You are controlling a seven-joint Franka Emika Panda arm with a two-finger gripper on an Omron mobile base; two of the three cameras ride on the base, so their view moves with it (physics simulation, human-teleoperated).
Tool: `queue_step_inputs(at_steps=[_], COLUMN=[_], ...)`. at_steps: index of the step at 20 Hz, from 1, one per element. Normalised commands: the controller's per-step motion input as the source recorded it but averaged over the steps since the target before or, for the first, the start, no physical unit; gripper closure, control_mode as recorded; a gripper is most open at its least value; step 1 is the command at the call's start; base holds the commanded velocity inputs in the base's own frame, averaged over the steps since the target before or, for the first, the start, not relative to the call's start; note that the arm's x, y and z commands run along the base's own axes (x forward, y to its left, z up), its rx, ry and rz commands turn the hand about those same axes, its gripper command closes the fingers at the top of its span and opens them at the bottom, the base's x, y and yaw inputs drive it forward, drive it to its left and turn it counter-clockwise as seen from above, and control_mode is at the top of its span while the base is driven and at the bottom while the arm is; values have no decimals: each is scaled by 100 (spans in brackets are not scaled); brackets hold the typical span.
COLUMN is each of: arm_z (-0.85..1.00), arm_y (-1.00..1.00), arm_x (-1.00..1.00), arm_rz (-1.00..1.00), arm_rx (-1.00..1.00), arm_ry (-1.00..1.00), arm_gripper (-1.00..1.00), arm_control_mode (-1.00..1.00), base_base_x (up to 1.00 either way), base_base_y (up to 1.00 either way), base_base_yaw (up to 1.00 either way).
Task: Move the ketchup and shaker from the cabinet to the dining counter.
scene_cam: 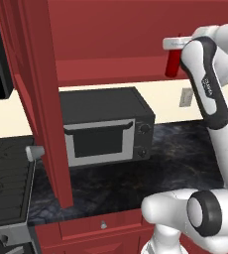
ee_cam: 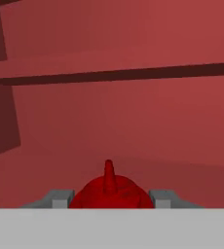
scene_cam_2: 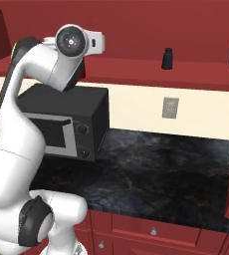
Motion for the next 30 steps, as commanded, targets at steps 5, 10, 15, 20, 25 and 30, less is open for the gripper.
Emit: queue_step_inputs(at_steps=[5, 10, 15, 20, 25, 30], arm_z=[2, -1, -5, -17, -26, 0], arm_y=[0, 16, 27, 11, 11, 0], arm_x=[-100, -94, -45, -25, -16, 0], arm_rz=[0, 0, 0, 0, 0, 0], arm_rx=[0, -1, -3, -1, 0, 0], arm_ry=[14, 8, 7, 1, 2, 0], arm_gripper=[100, 100, 100, 100, 100, 100], arm_control_mode=[-100, -100, -100, -100, -100, 100], base_base_x=[0, 0, 0, 0, 0, -73], base_base_y=[0, 0, 0, 0, 0, -6], base_base_yaw=[0, 0, 0, 0, 0, -3])
